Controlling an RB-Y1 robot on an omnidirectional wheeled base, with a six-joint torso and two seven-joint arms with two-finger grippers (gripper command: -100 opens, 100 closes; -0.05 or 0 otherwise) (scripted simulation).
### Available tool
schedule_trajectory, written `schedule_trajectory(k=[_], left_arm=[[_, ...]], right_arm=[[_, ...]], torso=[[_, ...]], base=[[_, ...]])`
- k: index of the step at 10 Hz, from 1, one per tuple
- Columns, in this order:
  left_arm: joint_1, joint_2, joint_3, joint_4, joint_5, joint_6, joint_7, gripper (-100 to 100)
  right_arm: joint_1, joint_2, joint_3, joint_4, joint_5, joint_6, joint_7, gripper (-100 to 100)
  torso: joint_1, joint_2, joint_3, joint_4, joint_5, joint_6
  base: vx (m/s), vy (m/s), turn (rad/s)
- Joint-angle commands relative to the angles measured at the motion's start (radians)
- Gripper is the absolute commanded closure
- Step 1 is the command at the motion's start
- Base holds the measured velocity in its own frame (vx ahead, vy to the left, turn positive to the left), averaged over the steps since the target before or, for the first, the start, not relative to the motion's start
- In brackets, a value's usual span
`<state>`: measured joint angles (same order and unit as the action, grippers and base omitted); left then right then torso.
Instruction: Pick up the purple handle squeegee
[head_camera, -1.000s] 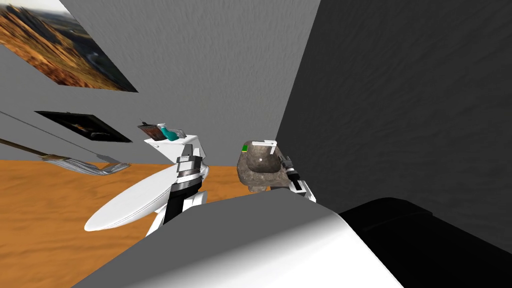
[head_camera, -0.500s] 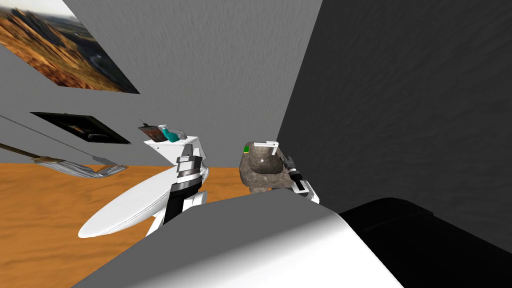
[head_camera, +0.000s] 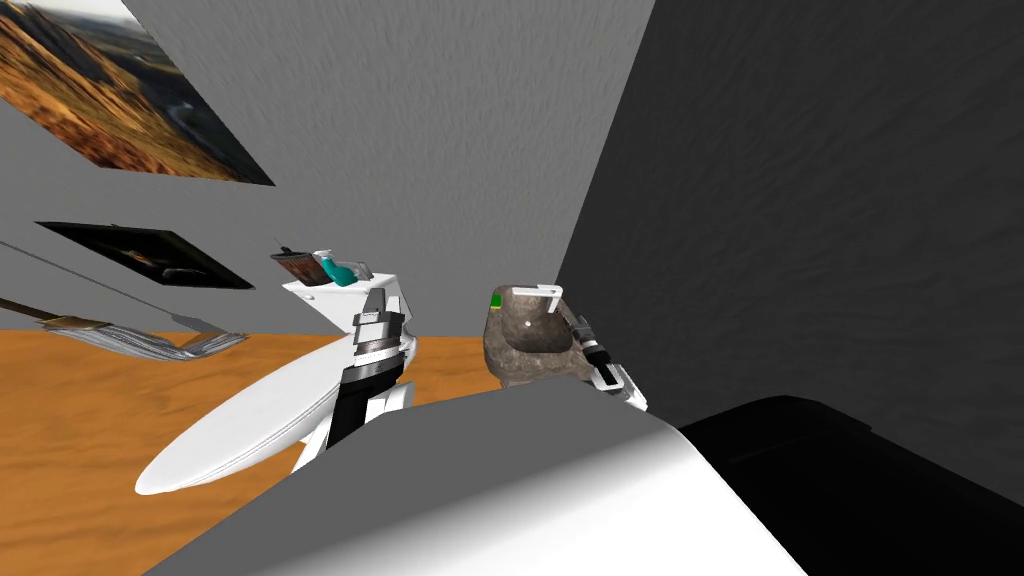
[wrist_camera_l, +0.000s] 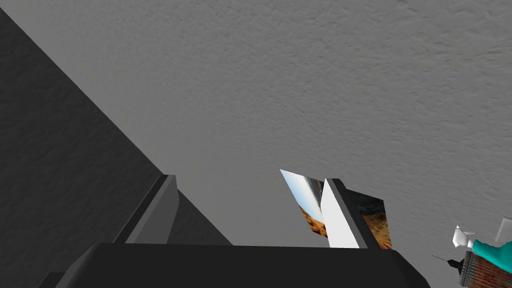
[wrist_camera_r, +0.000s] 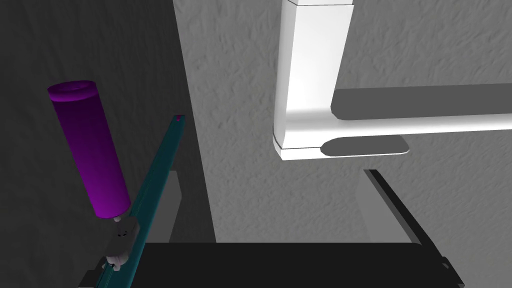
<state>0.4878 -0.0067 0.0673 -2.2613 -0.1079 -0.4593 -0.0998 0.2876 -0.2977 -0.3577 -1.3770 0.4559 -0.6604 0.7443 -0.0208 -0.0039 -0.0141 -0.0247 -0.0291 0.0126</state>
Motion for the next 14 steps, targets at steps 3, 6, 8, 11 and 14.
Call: schedule_trajectory(k=[3, 6, 8, 11, 14], left_arm=[[0.0, 0.0, 0.0, 0.0, 0.0, 0.0, 0.0, 0], [0.0, 0.0, 0.0, 0.0, 0.0, 0.0, 0.0, 0], [0.0, 0.0, 0.0, 0.0, 0.0, 0.0, 0.0, 0], [0.0, 0.0, 0.0, 0.0, 0.0, 0.0, 0.0, 0], [0.0, 0.0, 0.0, 0.0, 0.0, 0.0, 0.0, 0]], right_arm=[[-0.006, -0.068, -0.023, 0.103, -0.026, -0.098, -0.024, -100], [-0.006, -0.088, -0.023, 0.198, -0.026, -0.177, -0.024, -100], [-0.006, -0.088, -0.023, 0.217, -0.026, -0.177, -0.024, -100], [-0.006, -0.088, -0.023, 0.217, -0.026, -0.177, -0.024, -100], [-0.008, -0.135, -0.041, 0.181, -0.028, -0.156, -0.05, -100]], torso=[[-0.006, 0.004, 0.0, -0.003, -0.007, -0.001], [-0.008, 0.001, -0.002, -0.005, -0.008, 0.0], [-0.011, 0.003, -0.001, -0.005, -0.01, 0.0], [-0.013, 0.003, -0.002, -0.006, -0.012, 0.001], [-0.01, 0.002, -0.003, -0.007, -0.013, 0.0]], base=[[0.026, 0.035, -0.075], [0.017, 0.023, -0.065], [-0.003, -0.004, 0.012], [0.001, 0.002, -0.006], [-0.001, 0.06, 0.021]])
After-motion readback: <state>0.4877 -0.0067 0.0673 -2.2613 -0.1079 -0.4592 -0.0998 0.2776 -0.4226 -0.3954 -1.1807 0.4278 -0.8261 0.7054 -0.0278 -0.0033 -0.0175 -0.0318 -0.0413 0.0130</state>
